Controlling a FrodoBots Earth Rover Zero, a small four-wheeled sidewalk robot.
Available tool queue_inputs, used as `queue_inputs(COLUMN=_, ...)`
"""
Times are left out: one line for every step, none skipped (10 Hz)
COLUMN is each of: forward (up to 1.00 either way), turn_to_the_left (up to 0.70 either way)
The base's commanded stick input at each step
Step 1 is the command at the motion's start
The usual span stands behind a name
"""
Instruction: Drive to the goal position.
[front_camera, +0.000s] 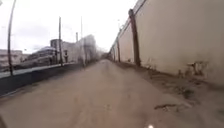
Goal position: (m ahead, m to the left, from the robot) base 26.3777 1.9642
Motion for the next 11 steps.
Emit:
queue_inputs(forward=0.3, turn_to_the_left=0.0)
queue_inputs(forward=0.3, turn_to_the_left=0.0)
queue_inputs(forward=0.3, turn_to_the_left=0.0)
queue_inputs(forward=0.3, turn_to_the_left=0.0)
queue_inputs(forward=0.3, turn_to_the_left=0.0)
queue_inputs(forward=0.3, turn_to_the_left=0.0)
queue_inputs(forward=0.3, turn_to_the_left=0.0)
queue_inputs(forward=0.3, turn_to_the_left=0.0)
queue_inputs(forward=0.3, turn_to_the_left=0.0)
queue_inputs(forward=0.3, turn_to_the_left=0.0)
queue_inputs(forward=0.3, turn_to_the_left=0.0)
